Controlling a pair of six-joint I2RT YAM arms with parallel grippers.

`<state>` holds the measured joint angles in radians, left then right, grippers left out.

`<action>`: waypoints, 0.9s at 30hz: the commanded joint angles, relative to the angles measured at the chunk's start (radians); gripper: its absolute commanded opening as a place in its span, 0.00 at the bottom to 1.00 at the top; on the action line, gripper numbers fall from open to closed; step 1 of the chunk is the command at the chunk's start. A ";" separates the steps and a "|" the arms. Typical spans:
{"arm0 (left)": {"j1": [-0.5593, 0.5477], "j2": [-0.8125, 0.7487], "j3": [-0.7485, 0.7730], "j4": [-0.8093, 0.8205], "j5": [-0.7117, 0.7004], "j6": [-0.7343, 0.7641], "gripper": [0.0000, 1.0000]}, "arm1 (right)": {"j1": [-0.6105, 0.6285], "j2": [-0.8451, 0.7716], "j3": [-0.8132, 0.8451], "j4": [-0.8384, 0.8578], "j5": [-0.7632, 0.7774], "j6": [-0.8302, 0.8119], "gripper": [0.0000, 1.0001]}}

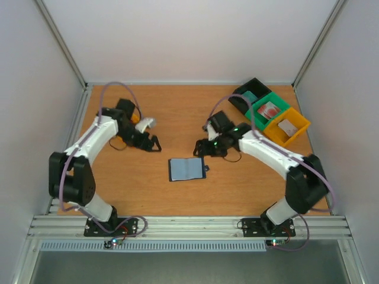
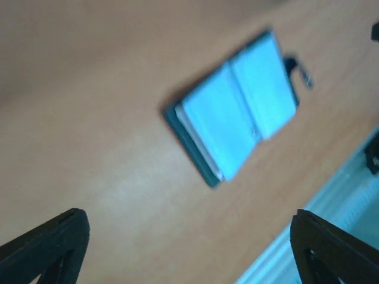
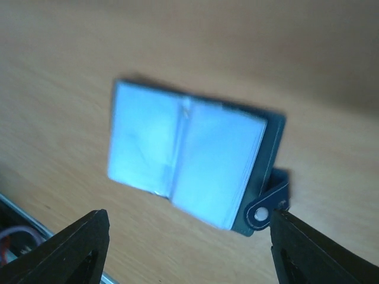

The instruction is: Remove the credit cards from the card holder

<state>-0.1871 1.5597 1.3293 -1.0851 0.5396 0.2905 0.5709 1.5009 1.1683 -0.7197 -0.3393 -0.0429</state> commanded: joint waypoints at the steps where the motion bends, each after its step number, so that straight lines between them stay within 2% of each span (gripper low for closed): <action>1: -0.051 0.057 -0.201 0.090 0.189 -0.245 0.96 | 0.077 0.112 -0.042 0.031 -0.008 0.098 0.72; 5: -0.119 0.124 -0.266 0.227 0.224 -0.341 0.99 | 0.106 0.243 -0.030 0.046 -0.011 0.112 0.59; 9: -0.150 0.238 -0.270 0.277 0.253 -0.410 0.93 | 0.114 0.299 -0.044 0.064 -0.002 0.130 0.53; 15: -0.152 0.368 -0.262 0.306 0.252 -0.429 0.71 | 0.123 0.337 -0.046 0.100 -0.040 0.125 0.44; 20: -0.172 0.376 -0.285 0.372 0.257 -0.454 0.57 | 0.162 0.351 -0.011 0.143 -0.123 0.097 0.27; 23: -0.176 0.373 -0.292 0.375 0.257 -0.457 0.49 | 0.176 0.344 0.012 0.167 -0.169 0.091 0.20; 27: -0.175 0.360 -0.292 0.378 0.241 -0.451 0.38 | 0.193 0.323 0.050 0.171 -0.192 0.069 0.21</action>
<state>-0.3519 1.9049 1.0546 -0.7700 0.8177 -0.1585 0.7391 1.8374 1.1629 -0.5930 -0.4702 0.0578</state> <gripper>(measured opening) 0.410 0.201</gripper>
